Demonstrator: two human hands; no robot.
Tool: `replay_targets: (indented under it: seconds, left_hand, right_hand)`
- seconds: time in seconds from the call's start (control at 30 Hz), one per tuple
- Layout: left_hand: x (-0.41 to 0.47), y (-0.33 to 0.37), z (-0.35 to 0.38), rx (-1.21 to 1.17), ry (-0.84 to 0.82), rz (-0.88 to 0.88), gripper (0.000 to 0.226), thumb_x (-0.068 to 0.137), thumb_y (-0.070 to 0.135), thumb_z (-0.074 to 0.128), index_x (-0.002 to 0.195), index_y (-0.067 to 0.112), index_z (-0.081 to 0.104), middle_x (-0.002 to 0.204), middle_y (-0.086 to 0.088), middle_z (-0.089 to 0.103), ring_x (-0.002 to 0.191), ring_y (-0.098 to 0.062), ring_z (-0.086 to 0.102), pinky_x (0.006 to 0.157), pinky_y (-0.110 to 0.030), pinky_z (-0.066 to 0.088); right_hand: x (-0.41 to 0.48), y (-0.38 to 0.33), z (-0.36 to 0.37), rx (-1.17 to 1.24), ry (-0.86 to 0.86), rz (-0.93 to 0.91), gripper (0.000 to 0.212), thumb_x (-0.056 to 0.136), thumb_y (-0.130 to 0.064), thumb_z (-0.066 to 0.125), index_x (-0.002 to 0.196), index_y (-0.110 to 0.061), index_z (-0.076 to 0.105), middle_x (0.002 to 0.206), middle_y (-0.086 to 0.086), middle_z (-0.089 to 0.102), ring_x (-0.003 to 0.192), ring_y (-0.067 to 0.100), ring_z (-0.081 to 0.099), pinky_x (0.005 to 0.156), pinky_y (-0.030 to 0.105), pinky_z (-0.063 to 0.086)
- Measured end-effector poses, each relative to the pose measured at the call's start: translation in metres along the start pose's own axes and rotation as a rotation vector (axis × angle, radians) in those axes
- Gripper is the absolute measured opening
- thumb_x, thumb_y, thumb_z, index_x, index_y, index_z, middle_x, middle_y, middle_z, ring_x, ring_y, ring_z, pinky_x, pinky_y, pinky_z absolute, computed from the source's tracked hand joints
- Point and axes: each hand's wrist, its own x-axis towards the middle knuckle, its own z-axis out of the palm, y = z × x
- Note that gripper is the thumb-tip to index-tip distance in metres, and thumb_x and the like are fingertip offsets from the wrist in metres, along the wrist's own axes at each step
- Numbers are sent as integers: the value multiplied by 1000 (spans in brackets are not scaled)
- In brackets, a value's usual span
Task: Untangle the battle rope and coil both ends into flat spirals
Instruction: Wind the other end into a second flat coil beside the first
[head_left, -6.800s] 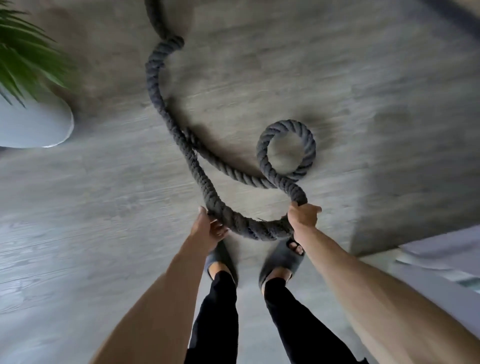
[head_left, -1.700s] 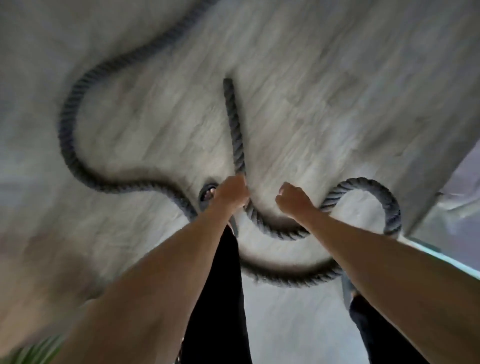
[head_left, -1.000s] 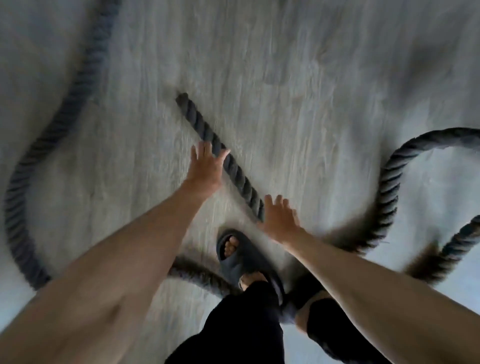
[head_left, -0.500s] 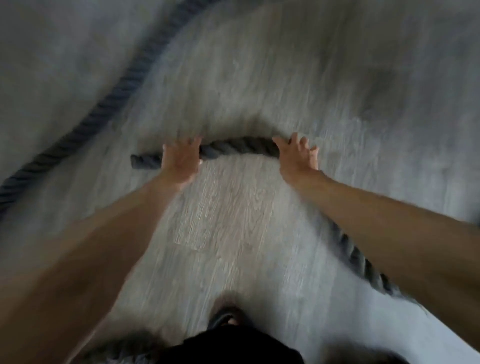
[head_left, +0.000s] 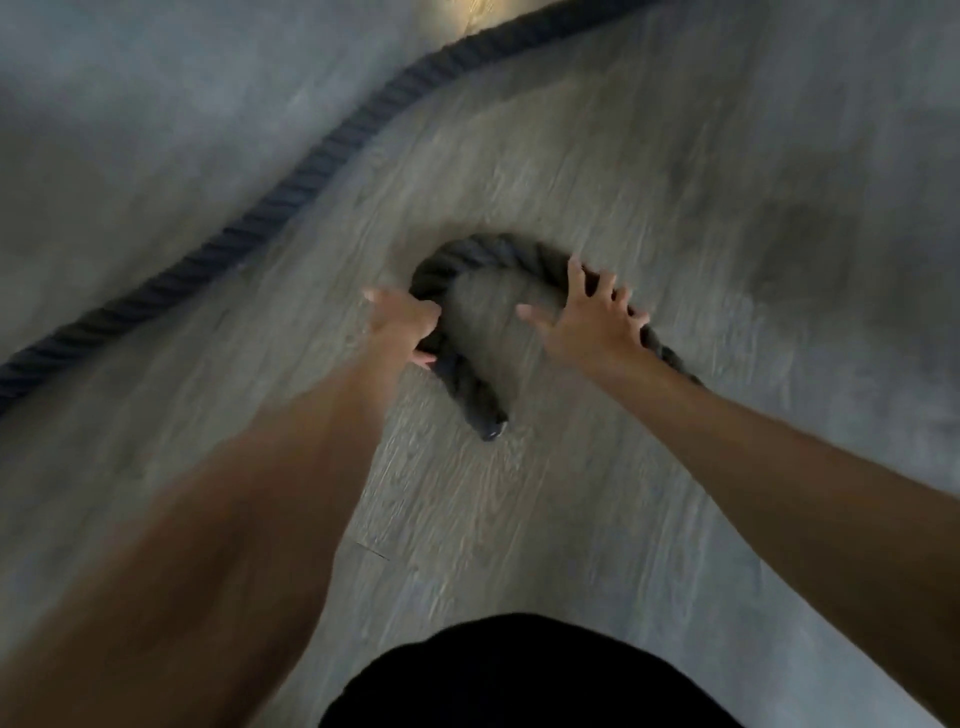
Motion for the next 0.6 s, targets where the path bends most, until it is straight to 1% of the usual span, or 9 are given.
replay_targets:
  seconds: [0.1, 0.2, 0.23, 0.3, 0.37, 0.43, 0.5, 0.53, 0.6]
  left_hand:
    - [0, 9, 14, -263, -141, -184, 70, 93, 16, 59, 148, 20, 16, 143, -24, 40, 72, -52, 62, 39, -37, 53]
    - [0, 16, 20, -309, -236, -247, 61, 96, 19, 56, 150, 12, 27, 141, -23, 47, 73, -49, 64, 38, -34, 52]
    - [-1, 16, 20, -321, -238, -254, 61, 97, 19, 55, 150, 13, 27, 142, -22, 47, 75, -48, 64, 38, -34, 53]
    - [-7, 17, 22, -343, -207, -249, 62, 99, 19, 55, 152, 16, 23, 145, -19, 44, 92, -47, 63, 42, -39, 55]
    - [-15, 17, 30, -243, -122, -171, 71, 100, 22, 52, 155, 15, 8, 145, -12, 41, 114, -42, 55, 58, -48, 60]
    - [-25, 9, 41, 248, 99, 105, 82, 99, 30, 53, 155, 10, -4, 151, -17, 30, 135, -41, 37, 96, -55, 48]
    - [-35, 1, 43, 671, 322, 538, 82, 94, 45, 56, 154, 12, 11, 153, -23, 24, 141, -41, 25, 109, -55, 33]
    - [-36, 1, 44, 735, 330, 783, 78, 92, 52, 53, 152, 16, 19, 153, -23, 26, 142, -41, 24, 112, -56, 28]
    - [-31, 1, 47, 818, 156, 1175, 76, 91, 64, 42, 153, 24, 24, 159, -17, 20, 149, -36, 11, 118, -59, 10]
  right_hand:
    - [-16, -7, 5, -27, -116, -117, 124, 69, -99, 32, 160, -25, -10, 165, 22, -16, 152, 46, -4, 114, 71, 12]
    - [-18, -4, 7, -198, -208, -196, 133, 68, -89, 57, 160, -18, -9, 157, 30, -31, 149, 52, -13, 115, 70, 12]
    - [-18, -2, 8, -240, -197, -220, 126, 73, -80, 65, 160, -16, -1, 156, 33, -30, 148, 54, -11, 114, 70, 15]
    - [-19, 5, 10, -258, -85, -272, 97, 85, -61, 68, 155, -13, 20, 159, 34, -18, 148, 54, 1, 114, 66, 23]
    - [-19, 18, 12, -230, 50, -318, 72, 92, -53, 63, 149, -19, 34, 162, 28, -1, 147, 47, 14, 115, 60, 29]
    - [-17, 26, 14, -226, 95, -359, 65, 93, -53, 61, 147, -26, 38, 161, 24, 10, 145, 44, 20, 116, 57, 30]
    - [-15, 28, 17, -243, 106, -371, 68, 92, -56, 60, 151, -33, 35, 160, 23, 12, 143, 43, 22, 115, 56, 30]
    - [-13, 29, 18, -259, 114, -369, 71, 92, -57, 59, 154, -36, 31, 161, 23, 11, 144, 43, 22, 115, 56, 30]
    - [-12, 29, 21, -304, 122, -366, 77, 94, -61, 52, 159, -38, 18, 163, 24, 6, 146, 43, 19, 115, 55, 28]
